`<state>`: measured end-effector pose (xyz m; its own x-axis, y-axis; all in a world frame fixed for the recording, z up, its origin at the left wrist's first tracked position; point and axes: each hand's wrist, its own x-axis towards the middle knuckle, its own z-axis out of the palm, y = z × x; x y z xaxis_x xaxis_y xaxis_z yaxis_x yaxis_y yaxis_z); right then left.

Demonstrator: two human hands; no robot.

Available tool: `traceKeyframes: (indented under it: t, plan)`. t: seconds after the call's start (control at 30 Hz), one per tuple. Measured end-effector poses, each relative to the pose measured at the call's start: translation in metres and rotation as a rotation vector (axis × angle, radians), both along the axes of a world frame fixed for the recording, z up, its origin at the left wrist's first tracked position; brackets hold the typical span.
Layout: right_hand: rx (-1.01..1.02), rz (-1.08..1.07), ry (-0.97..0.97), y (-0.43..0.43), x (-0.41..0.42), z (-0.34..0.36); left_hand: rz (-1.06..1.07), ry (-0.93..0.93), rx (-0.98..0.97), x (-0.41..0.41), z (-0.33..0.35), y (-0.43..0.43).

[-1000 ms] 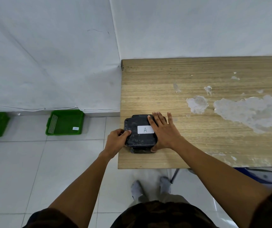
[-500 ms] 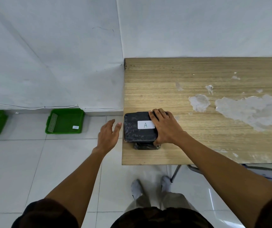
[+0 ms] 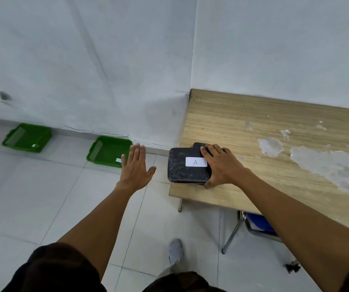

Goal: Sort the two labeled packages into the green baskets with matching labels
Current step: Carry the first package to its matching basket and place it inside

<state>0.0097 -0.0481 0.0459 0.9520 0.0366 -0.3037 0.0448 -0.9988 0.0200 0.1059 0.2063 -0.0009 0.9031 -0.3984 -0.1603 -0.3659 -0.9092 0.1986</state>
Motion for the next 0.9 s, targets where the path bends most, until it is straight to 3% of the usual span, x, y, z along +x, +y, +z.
traceKeyframes:
  t: [0.3,0.53,0.9]
  plan:
    - [0.048,0.140,-0.019,0.061,-0.028,0.026,0.178,0.044,-0.102,-0.079,0.033,0.076]
    - [0.044,0.268,-0.033,0.135,-0.030,0.033,0.277,-0.031,-0.061,-0.110,0.044,0.156]
    - [0.044,0.311,-0.011,0.321,-0.035,0.027,0.359,-0.025,-0.116,-0.148,0.042,0.334]
